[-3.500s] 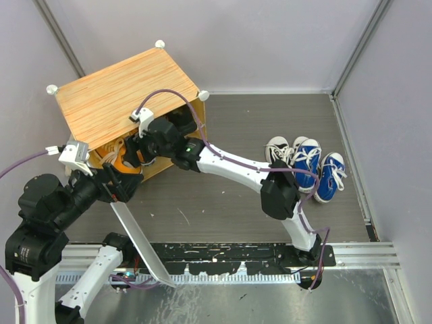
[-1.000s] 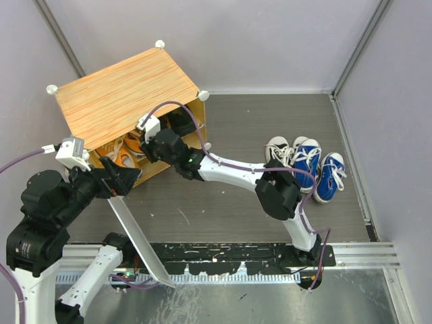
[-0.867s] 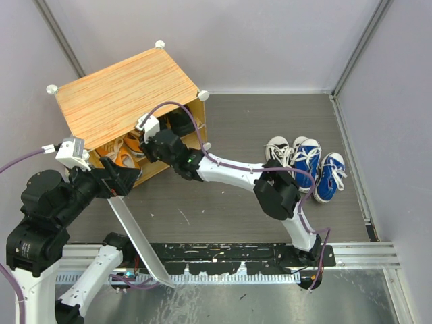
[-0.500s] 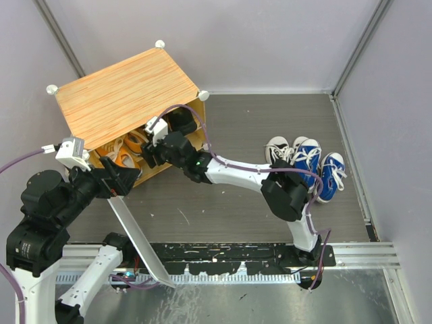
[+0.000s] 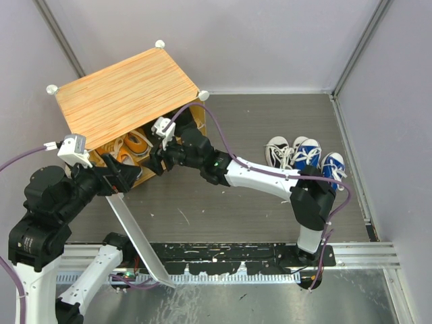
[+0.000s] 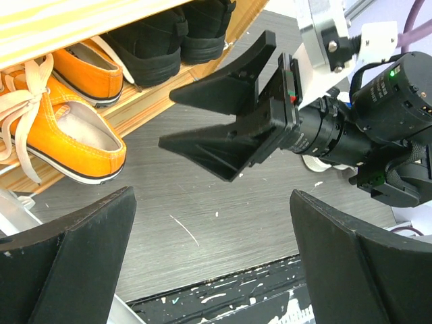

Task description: Place and organize the shoes in the shoe cabinet

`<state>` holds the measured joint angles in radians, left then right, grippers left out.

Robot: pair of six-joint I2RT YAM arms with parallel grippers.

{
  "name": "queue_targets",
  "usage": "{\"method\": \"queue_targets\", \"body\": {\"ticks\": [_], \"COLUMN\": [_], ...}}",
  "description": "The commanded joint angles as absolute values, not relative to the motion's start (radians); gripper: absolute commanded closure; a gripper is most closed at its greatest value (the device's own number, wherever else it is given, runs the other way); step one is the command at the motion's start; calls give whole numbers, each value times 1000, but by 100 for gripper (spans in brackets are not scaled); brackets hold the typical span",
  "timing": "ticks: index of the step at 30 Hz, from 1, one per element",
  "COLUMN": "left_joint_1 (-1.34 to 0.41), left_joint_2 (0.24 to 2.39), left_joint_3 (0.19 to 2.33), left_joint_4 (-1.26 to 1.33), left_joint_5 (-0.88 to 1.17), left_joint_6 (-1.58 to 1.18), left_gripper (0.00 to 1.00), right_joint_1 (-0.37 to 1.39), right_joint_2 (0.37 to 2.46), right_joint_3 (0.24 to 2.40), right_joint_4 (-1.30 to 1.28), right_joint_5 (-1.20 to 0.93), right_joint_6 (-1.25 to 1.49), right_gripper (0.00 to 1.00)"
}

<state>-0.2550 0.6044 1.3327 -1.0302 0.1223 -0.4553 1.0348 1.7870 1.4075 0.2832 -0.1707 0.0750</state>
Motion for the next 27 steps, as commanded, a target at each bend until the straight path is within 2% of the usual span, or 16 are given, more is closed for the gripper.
{"method": "queue_targets", "body": {"ticks": [1, 18, 27], "left_joint_1": [-258, -259, -258], "left_joint_2": [612, 600, 594], "left_joint_3": [1345, 1353, 1368], "left_joint_4": [-979, -1008, -1019], "left_joint_5": [109, 107, 104], "left_joint_6": [-446, -428, -436], "left_gripper": [2, 2, 2], "right_joint_1": [1053, 1106, 1106], "right_joint_2": [1773, 1930, 1963], "right_joint_3": [1404, 1561, 1568], "right_joint_4": [322, 286, 357], "right_joint_5": [-300, -236, -161], "right_joint_6": [34, 71, 83], "right_gripper": [35, 34, 49]}}
